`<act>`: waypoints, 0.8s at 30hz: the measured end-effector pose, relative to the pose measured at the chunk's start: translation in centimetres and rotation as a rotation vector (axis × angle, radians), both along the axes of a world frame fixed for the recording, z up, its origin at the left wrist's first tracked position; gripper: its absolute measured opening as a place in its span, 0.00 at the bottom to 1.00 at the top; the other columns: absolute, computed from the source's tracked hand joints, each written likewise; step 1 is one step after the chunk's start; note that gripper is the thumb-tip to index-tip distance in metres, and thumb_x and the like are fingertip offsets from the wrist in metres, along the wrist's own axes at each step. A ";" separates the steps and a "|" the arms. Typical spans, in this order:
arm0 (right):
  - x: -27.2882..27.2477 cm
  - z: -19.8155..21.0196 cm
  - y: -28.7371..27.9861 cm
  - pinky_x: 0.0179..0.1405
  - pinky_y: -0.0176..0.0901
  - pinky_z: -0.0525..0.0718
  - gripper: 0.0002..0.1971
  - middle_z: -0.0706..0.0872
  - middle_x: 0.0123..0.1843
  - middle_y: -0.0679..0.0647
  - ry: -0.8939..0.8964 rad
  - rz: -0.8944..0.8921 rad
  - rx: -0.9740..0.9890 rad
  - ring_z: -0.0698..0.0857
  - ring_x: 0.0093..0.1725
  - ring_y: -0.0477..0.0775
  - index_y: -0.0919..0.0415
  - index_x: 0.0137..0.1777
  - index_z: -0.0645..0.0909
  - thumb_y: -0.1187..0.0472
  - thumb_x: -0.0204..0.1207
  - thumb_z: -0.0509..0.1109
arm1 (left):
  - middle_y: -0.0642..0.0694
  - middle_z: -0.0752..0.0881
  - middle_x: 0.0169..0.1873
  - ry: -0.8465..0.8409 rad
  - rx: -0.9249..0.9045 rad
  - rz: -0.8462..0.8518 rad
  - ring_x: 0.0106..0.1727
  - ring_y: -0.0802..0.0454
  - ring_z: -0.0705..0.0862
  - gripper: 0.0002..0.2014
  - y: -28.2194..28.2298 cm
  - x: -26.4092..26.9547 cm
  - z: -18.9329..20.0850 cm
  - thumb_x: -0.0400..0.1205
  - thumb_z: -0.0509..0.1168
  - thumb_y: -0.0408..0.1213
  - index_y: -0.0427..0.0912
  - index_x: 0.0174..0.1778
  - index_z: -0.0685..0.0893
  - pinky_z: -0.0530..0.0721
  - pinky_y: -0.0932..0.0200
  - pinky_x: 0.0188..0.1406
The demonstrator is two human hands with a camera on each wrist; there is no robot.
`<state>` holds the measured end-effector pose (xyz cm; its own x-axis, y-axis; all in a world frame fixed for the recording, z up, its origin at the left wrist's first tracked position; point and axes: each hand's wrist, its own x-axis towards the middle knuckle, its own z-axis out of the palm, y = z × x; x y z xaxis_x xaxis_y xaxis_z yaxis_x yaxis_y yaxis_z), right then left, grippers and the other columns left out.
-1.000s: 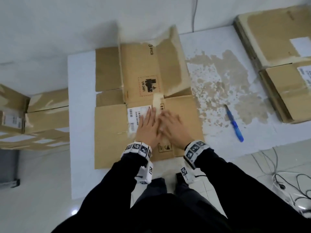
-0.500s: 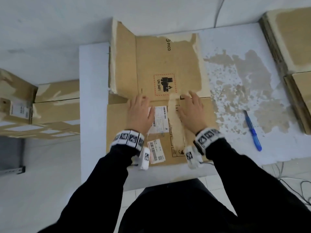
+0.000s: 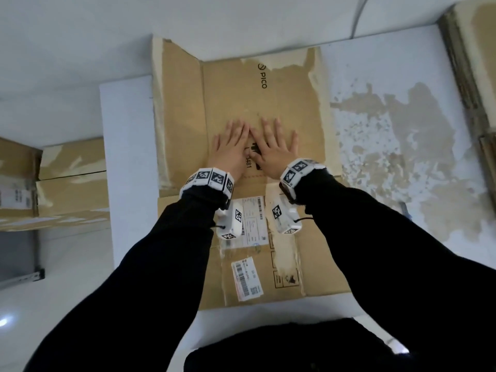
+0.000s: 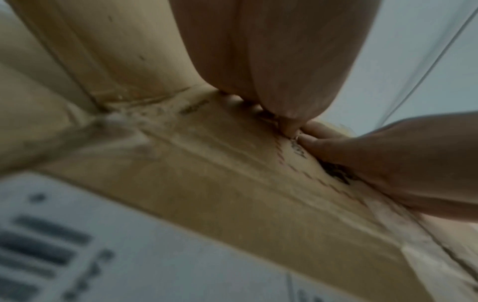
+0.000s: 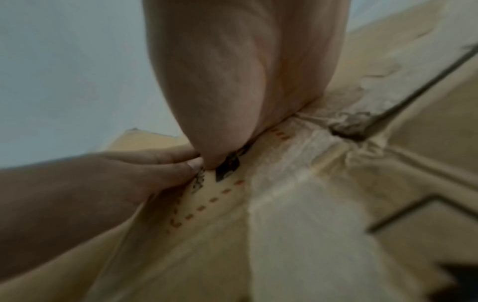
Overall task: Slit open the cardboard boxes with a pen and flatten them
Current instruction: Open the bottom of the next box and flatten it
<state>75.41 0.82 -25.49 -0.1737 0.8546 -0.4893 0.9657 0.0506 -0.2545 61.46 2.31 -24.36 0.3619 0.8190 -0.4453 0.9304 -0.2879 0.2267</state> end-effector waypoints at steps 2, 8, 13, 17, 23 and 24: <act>0.3 -0.2 -0.5 0.73 0.68 0.27 0.31 0.29 0.83 0.46 0.019 -0.011 0.055 0.28 0.81 0.54 0.41 0.82 0.34 0.35 0.82 0.40 | 0.50 0.34 0.83 0.035 0.045 0.030 0.83 0.50 0.33 0.31 0.0 -1.0 0.0 0.88 0.43 0.55 0.55 0.83 0.37 0.34 0.42 0.79; 2.2 0.0 -2.0 0.71 0.61 0.25 0.37 0.26 0.82 0.50 0.026 -0.188 0.088 0.26 0.80 0.59 0.36 0.80 0.31 0.28 0.77 0.44 | 0.48 0.26 0.80 0.008 -0.050 0.472 0.81 0.45 0.26 0.58 -2.7 -6.9 0.2 0.61 0.49 0.85 0.62 0.80 0.31 0.26 0.33 0.73; 5.8 0.8 -4.6 0.72 0.68 0.28 0.33 0.25 0.82 0.48 0.012 -0.329 0.050 0.25 0.79 0.59 0.36 0.79 0.29 0.30 0.78 0.37 | 0.48 0.28 0.81 -0.087 -0.053 0.547 0.82 0.46 0.28 0.59 -4.7 -8.6 0.6 0.62 0.54 0.82 0.59 0.82 0.35 0.33 0.33 0.78; 8.3 2.1 -7.6 0.78 0.67 0.45 0.36 0.37 0.85 0.57 -0.029 -0.521 0.046 0.40 0.83 0.67 0.44 0.83 0.38 0.34 0.81 0.48 | 0.36 0.44 0.83 -0.137 0.037 0.871 0.84 0.38 0.44 0.51 -7.5 -8.2 1.5 0.72 0.66 0.68 0.52 0.84 0.47 0.49 0.37 0.80; 8.9 1.9 -13.0 0.67 0.55 0.67 0.25 0.74 0.68 0.71 0.144 -0.953 0.221 0.72 0.68 0.69 0.73 0.70 0.68 0.55 0.80 0.65 | 0.34 0.76 0.67 -0.327 0.078 1.278 0.68 0.36 0.74 0.30 -12.6 -9.6 1.2 0.77 0.68 0.50 0.33 0.69 0.73 0.72 0.46 0.64; 9.2 1.9 -13.4 0.65 0.56 0.70 0.24 0.76 0.66 0.72 0.190 -0.943 0.201 0.74 0.67 0.69 0.73 0.69 0.69 0.55 0.81 0.64 | 0.34 0.79 0.64 -0.367 0.047 1.255 0.65 0.36 0.77 0.28 -12.7 -10.4 1.1 0.79 0.66 0.51 0.32 0.66 0.76 0.74 0.48 0.62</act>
